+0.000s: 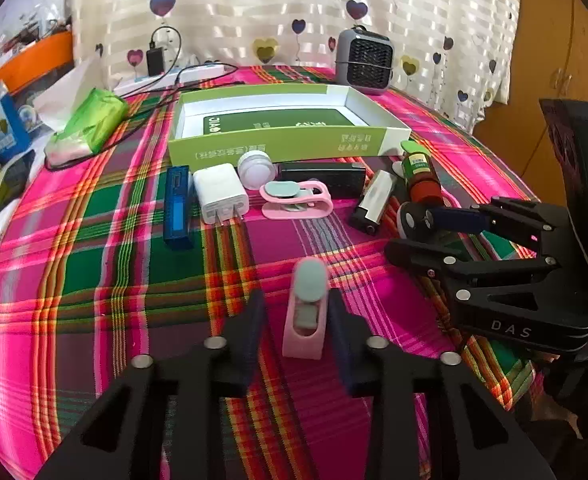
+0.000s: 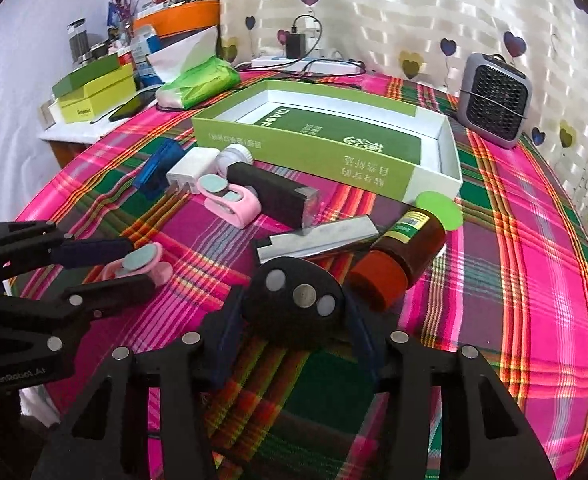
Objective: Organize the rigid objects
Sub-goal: 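Grasp the pink clip with the left gripper while the right gripper grasps the black key fob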
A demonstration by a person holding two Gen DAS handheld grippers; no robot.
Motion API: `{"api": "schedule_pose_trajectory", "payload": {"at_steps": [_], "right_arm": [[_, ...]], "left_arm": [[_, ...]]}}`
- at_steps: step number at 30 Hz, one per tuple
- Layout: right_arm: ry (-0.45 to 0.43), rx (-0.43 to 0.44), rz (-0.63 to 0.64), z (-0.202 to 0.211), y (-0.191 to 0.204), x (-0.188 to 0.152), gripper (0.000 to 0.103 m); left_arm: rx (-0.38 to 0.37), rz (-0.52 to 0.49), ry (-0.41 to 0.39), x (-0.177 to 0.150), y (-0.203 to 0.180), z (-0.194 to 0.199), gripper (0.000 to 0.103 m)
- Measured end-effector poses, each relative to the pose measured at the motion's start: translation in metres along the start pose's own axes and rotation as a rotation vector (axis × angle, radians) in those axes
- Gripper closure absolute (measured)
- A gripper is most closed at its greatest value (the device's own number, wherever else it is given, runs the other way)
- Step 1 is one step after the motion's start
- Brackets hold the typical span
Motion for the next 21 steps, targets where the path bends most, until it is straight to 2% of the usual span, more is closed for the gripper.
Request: {"api": "schedule_pose_trajectory", "payload": {"at_steps": [3,12,21], "right_arm": [[-0.005,0.0,-0.009,0.001,0.0,-0.001,0.053],[-0.024,0.003,-0.033,0.007,-0.002,0.002,0.054],[-0.093,0.013,-0.05,0.025,-0.009,0.032,0.054]], "left_arm": [[-0.008,0.004,0.003,0.0,0.001,0.001,0.086],[-0.009,0.011,-0.037,0.014,0.004,0.012,0.086],[-0.024,0.011,-0.081,0.055,0.007,0.015,0.086]]}}
Point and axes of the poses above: each gripper's, at about its wrist camera, not at the fingertips, and z roughly against the way its jaws point, y to its left, x to its top, the point moved 9 cm from there along -z, roughly the way its jaws point, and after that the axes turned 11 degrees about z, right-handed, at the moved point
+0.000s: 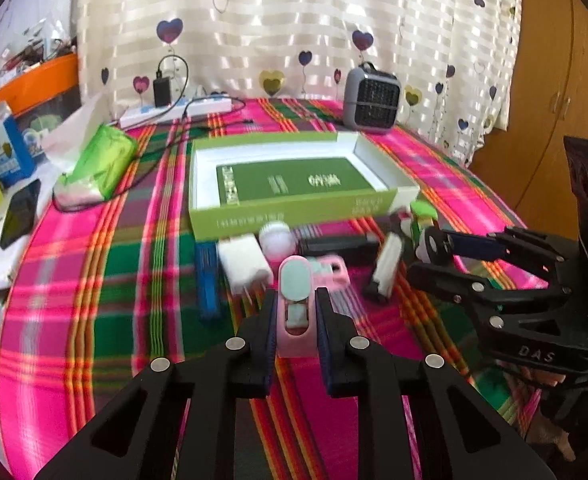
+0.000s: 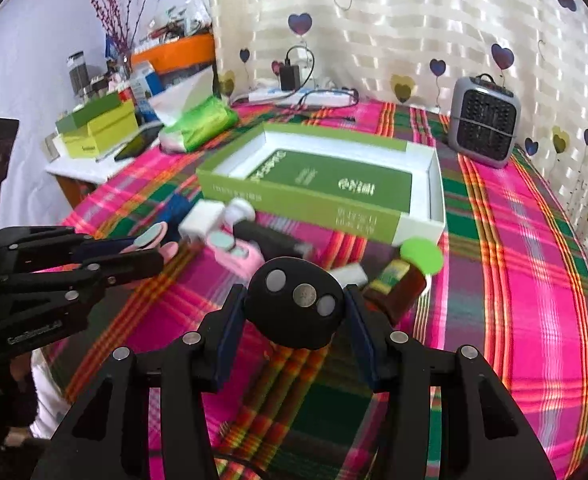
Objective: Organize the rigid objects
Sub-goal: 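Grasp the pink clip with the left gripper while the right gripper grasps the black key fob, then carry the pink clip and black key fob into the green box and release both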
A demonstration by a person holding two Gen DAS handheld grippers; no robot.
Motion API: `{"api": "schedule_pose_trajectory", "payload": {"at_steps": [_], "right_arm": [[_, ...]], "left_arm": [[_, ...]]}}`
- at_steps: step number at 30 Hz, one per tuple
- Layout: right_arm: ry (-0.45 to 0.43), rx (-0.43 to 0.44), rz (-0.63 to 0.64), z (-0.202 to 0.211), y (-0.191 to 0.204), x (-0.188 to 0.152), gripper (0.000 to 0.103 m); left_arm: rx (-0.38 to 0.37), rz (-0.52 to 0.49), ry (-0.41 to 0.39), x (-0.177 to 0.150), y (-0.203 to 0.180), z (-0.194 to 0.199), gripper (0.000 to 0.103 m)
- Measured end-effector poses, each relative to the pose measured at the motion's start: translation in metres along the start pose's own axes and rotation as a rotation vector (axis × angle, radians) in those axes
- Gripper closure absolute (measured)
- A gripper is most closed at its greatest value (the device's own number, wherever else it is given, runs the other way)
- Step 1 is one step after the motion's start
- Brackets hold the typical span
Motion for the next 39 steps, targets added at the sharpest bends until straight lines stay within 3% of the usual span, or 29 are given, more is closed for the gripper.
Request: {"api": "schedule_pose_trajectory", "payload": {"at_steps": [12,21,39], "right_arm": [[-0.017,-0.024,-0.02,-0.015,-0.027,0.043,0.054],[0.037,-0.052,-0.07,-0.055,-0.066,0.06,0.053],[0.14,-0.081,-0.104,-0.108,-0.107,0.063,0.053]], "left_arm": [[-0.048,0.029,0.0,0.056,0.004,-0.03,0.086],[-0.009,0.042,0.038,0.085,0.015,-0.075,0.086],[0.06,0.033,0.125,0.093,0.023,-0.133,0.086]]}}
Point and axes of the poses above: each gripper's, at about its wrist camera, not at the fingertips, and z roughly against the way its jaws point, y to its left, x to its top, the point moved 9 cm from there along -z, roughly the way its jaws point, and after that the axes turned 11 degrees about z, right-handed, at the moved point
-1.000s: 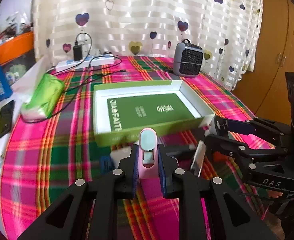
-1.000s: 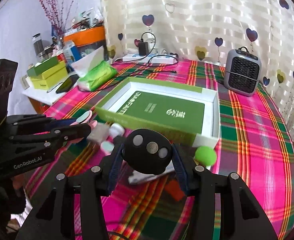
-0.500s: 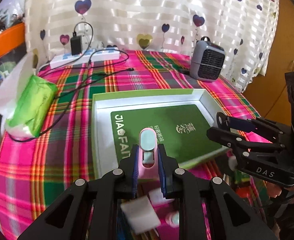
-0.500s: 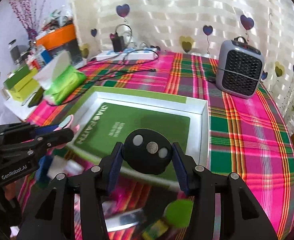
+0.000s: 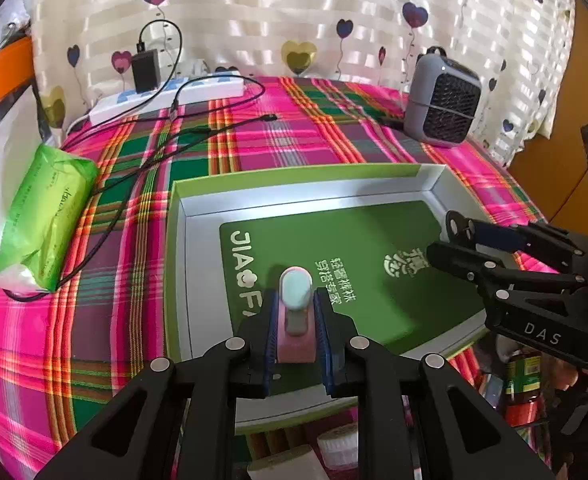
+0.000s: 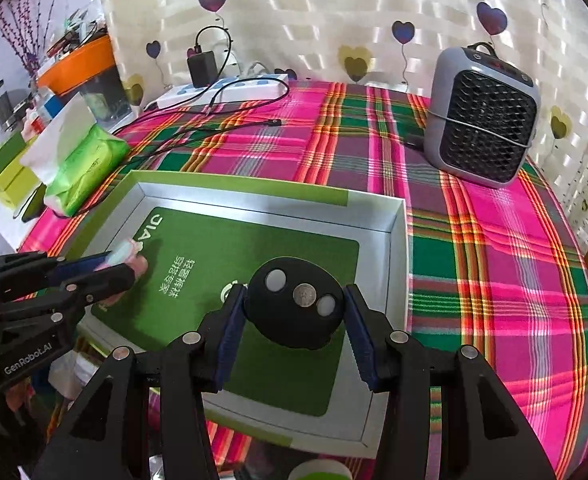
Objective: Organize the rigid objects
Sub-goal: 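Carry the pink clip and black key fob into the green box and release both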
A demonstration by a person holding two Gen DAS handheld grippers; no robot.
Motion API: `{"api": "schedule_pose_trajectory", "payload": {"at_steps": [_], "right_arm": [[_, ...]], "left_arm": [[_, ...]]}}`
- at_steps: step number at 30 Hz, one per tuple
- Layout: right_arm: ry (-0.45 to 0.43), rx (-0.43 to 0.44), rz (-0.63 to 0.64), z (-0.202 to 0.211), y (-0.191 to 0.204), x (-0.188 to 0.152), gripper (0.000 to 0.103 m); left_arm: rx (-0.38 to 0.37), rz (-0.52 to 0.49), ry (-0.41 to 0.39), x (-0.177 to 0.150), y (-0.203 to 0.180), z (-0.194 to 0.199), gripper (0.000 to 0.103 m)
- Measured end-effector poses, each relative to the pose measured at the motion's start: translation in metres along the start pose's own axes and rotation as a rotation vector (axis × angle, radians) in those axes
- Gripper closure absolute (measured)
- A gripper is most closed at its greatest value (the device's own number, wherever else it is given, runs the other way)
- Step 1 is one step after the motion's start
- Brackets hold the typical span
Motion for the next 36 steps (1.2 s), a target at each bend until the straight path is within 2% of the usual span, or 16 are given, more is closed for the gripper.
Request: {"api": "schedule_pose_trajectory", "payload": {"at_steps": [23,29,36], "right_arm": [[0.056,0.0,0.032,-0.016,0.005,-0.002,0.053],[0.053,0.01,0.021,-0.014,0.005,-0.002,0.053],[0.009,0.008,-0.014,0.001,0.003,-0.002,0.049]], "left_arm": [[0.008,-0.021,0.024,-0.004,-0.004,-0.01,0.085],[-0.02,-0.025,0.026,-0.005,-0.009,-0.007,0.075],[-0.028,0.003,-0.024,-0.003,-0.005,0.015,0.072]]}}
Point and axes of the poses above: each gripper's, at about its wrist camera, not at the fingertips, and z roughly against the way its jaws point, y to its left, x to its top, the point moved 9 cm from there along -z, roughly the way its jaws point, and after that the axes turned 11 degrees about z, right-handed, at the moved point
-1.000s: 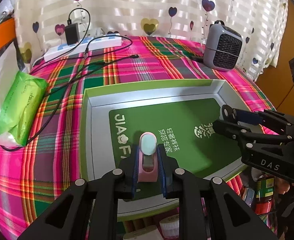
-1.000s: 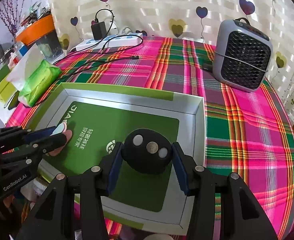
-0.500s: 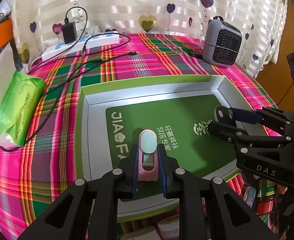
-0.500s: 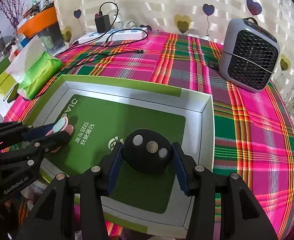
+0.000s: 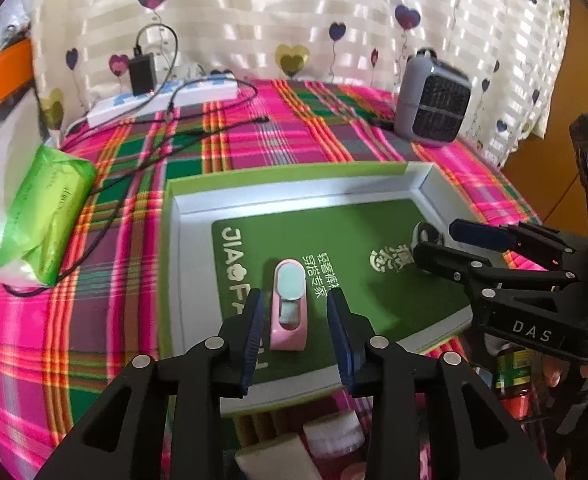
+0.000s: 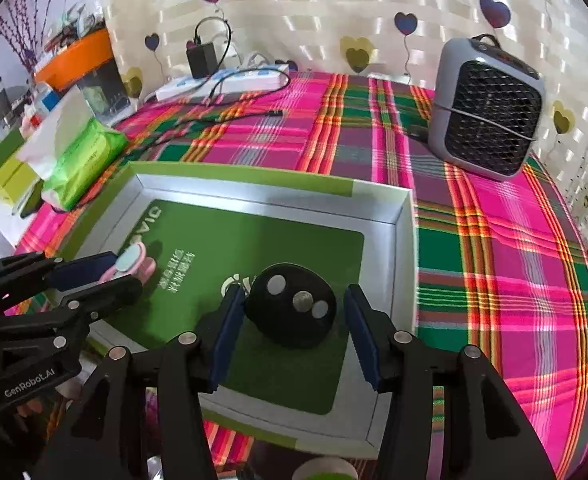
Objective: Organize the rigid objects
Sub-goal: 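Carry the pink clip and black key fob into the green box and release both, then withdraw both grippers from the box toward the remaining items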
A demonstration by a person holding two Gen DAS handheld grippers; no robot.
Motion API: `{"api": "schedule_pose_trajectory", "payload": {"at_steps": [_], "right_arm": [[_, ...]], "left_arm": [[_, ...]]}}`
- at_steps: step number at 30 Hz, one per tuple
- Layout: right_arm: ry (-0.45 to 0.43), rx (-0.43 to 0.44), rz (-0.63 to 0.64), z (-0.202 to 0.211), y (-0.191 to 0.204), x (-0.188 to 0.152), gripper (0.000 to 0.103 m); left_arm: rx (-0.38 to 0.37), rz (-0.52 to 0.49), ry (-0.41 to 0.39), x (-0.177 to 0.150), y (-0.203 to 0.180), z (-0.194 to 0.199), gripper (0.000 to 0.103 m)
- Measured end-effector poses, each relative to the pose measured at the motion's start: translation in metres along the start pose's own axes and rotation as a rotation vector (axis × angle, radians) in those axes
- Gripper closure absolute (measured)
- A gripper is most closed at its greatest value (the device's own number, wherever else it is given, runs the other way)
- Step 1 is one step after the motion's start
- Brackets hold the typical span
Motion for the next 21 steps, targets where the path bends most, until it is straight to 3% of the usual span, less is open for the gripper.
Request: {"api": "schedule_pose_trajectory", "payload": {"at_steps": [10,21], "right_arm": [[-0.074,-0.014,-0.024,0.043,0.004,-0.012,0.049],[-0.101,-0.037,-0.062,0.078,0.011,-0.057,0.049]], "left_arm": [[-0.005,0.03,-0.084,-0.011,0.013,0.051,0.071],[-0.001,0.122,-0.131,-0.048,0.046,0.095,0.071]]}}
Point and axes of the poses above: each gripper's, at about its wrist camera, not at the fingertips, and z roughly against the way its jaws point, y to its left, x to its top, the point moved 9 cm from there along -z, roughly the way its jaws point, and after that the axes turned 11 degrees about z, right-handed, at the moved point
